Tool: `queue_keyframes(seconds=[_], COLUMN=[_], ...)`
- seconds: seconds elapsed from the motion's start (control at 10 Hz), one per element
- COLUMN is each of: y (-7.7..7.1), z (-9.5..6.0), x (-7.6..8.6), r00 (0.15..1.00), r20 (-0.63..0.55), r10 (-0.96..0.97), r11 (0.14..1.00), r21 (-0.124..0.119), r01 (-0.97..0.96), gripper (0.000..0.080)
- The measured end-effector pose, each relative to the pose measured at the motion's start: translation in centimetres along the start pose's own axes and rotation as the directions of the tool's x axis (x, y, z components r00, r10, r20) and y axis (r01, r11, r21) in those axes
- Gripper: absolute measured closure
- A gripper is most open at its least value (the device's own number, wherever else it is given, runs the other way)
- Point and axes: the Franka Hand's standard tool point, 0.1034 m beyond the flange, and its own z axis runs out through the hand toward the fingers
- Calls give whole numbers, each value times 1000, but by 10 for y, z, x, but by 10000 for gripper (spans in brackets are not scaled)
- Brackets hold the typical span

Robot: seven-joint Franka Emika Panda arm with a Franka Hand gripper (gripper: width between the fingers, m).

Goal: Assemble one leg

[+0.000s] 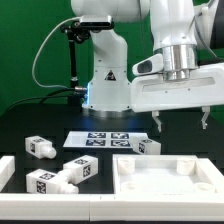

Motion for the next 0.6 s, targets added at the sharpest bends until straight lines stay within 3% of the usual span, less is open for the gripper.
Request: queue_keyframes(seconds=[0.2,0.4,0.6], y=[1,11,25], z=[1,9,11], x=[0,-3,5], r00=[992,950,902], r20=[10,92,170], r10=[-124,-300,-396], r11=[992,954,915], r21=[-2,-2,-3], r01=[124,301,403], gripper=[151,151,151])
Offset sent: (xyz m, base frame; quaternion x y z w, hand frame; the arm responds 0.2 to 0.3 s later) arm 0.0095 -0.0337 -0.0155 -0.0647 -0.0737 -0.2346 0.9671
